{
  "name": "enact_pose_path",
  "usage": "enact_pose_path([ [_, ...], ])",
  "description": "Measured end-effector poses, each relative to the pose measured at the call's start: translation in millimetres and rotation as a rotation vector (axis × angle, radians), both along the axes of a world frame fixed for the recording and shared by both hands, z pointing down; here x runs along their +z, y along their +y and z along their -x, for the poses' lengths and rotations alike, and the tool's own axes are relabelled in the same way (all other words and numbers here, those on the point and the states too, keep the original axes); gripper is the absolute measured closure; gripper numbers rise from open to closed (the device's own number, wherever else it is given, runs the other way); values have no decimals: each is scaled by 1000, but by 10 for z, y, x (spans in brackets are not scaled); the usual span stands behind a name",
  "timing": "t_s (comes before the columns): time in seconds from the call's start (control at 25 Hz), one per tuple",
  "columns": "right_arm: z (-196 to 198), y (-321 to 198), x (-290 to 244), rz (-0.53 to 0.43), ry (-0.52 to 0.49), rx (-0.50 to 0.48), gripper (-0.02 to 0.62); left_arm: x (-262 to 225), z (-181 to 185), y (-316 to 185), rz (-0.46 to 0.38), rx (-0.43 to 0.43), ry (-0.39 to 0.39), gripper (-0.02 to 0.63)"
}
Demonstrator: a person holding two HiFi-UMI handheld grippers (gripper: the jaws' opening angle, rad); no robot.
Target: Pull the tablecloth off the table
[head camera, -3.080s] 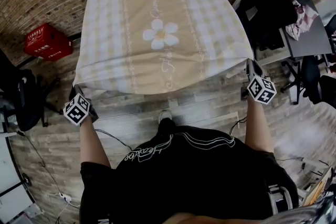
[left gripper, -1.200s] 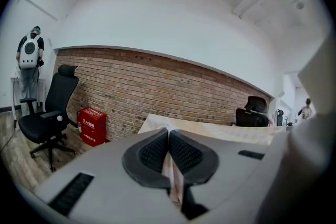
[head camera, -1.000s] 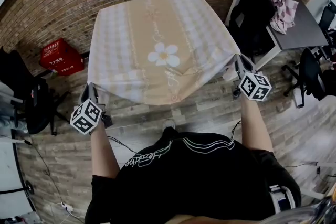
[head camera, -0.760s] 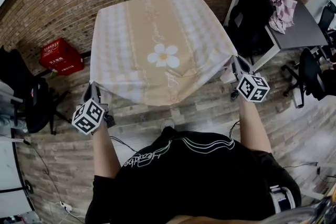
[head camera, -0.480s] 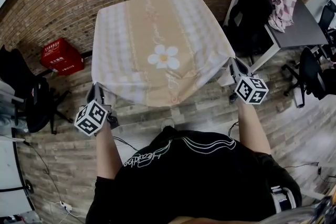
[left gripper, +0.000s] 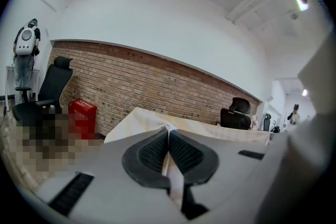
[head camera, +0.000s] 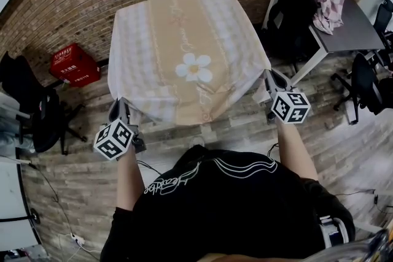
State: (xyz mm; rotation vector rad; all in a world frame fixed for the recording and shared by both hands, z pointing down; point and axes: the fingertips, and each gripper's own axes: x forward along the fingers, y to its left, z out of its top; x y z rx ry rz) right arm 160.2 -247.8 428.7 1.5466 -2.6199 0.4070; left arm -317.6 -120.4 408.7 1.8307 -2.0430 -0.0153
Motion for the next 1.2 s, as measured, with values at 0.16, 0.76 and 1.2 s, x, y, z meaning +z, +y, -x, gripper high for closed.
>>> enact_pose_path([
  [0.16, -4, 119, 68, 10, 7, -19, 598, 41, -150, 106, 15, 15, -2, 600],
  [0.76, -24, 411, 191, 55, -4, -55, 597, 139, -376, 419, 42, 28, 6, 600],
  [1.2, 14, 526, 191, 83, -10, -46, 598, 184, -382, 546, 73, 46, 24, 600],
])
